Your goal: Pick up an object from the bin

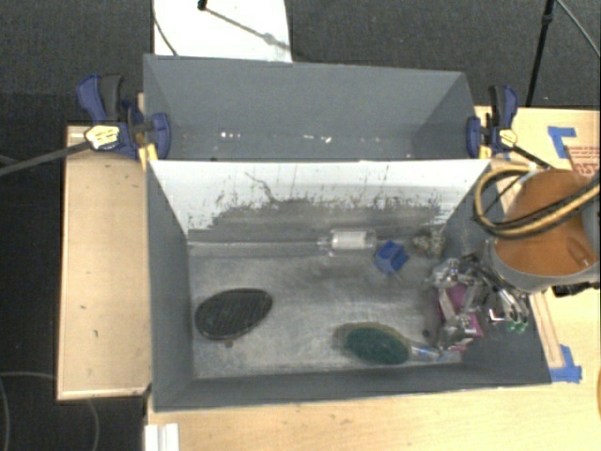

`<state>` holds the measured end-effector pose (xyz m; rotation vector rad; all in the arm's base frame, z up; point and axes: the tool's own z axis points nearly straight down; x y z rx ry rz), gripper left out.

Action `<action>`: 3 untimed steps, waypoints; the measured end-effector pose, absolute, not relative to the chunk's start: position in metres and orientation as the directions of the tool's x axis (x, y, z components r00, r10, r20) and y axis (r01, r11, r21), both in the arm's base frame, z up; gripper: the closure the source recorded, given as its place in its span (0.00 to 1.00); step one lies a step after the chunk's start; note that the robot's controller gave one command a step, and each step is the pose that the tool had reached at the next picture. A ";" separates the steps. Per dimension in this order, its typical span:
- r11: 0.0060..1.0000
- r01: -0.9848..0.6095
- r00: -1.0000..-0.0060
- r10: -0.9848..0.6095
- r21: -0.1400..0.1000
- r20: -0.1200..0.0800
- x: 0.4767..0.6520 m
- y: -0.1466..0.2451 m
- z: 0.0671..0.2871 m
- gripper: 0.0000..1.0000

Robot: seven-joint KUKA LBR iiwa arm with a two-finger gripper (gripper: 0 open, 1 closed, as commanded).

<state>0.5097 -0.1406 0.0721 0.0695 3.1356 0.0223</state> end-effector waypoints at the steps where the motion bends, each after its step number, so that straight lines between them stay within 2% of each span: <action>1: 0.996 0.085 -0.996 0.085 0.003 -0.014 0.584 -0.095 0.131 0.00; 2: 0.990 0.139 -0.990 0.139 0.002 -0.007 0.587 -0.048 0.070 0.00; 3: 0.990 0.142 -0.990 0.142 0.001 -0.015 0.589 -0.051 0.075 1.00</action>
Offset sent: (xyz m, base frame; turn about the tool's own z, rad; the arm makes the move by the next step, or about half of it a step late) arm 0.0692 0.0409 0.0541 0.0470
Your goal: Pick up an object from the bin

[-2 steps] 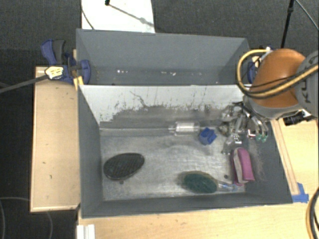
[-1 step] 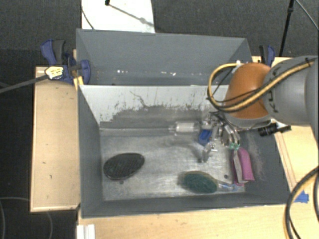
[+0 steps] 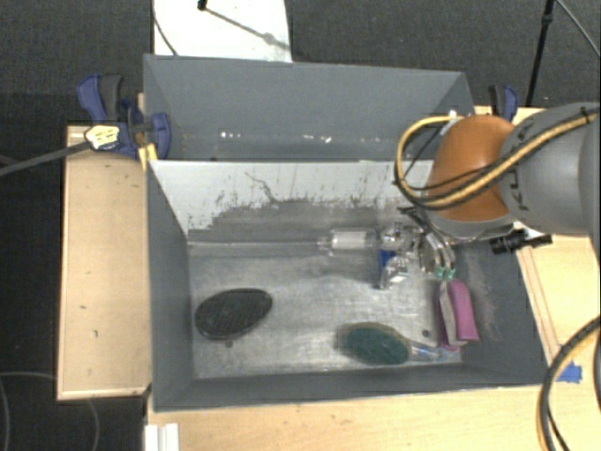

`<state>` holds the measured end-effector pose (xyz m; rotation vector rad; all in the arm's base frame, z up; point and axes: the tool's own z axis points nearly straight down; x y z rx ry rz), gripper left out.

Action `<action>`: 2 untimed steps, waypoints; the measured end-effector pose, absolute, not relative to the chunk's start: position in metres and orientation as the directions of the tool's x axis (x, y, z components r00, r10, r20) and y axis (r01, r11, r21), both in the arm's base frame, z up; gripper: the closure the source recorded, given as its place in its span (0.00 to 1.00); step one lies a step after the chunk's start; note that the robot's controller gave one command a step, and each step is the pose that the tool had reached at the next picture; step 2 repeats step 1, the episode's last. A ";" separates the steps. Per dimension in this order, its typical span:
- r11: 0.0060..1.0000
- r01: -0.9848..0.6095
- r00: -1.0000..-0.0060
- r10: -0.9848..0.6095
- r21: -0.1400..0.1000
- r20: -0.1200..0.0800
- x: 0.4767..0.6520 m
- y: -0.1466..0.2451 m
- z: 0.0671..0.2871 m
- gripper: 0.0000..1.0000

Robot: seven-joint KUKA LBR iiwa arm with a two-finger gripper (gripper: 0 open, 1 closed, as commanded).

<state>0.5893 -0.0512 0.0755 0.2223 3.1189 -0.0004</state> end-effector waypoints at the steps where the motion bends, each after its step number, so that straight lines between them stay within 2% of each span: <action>1: 0.986 -0.167 -0.986 -0.167 -0.001 -0.010 0.563 -0.009 0.236 1.00; 2: 0.986 -0.167 -0.986 -0.167 -0.001 -0.010 0.563 -0.009 0.236 1.00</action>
Offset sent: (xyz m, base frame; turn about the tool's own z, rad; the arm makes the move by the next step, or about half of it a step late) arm -0.0287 0.0418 0.1565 -0.3096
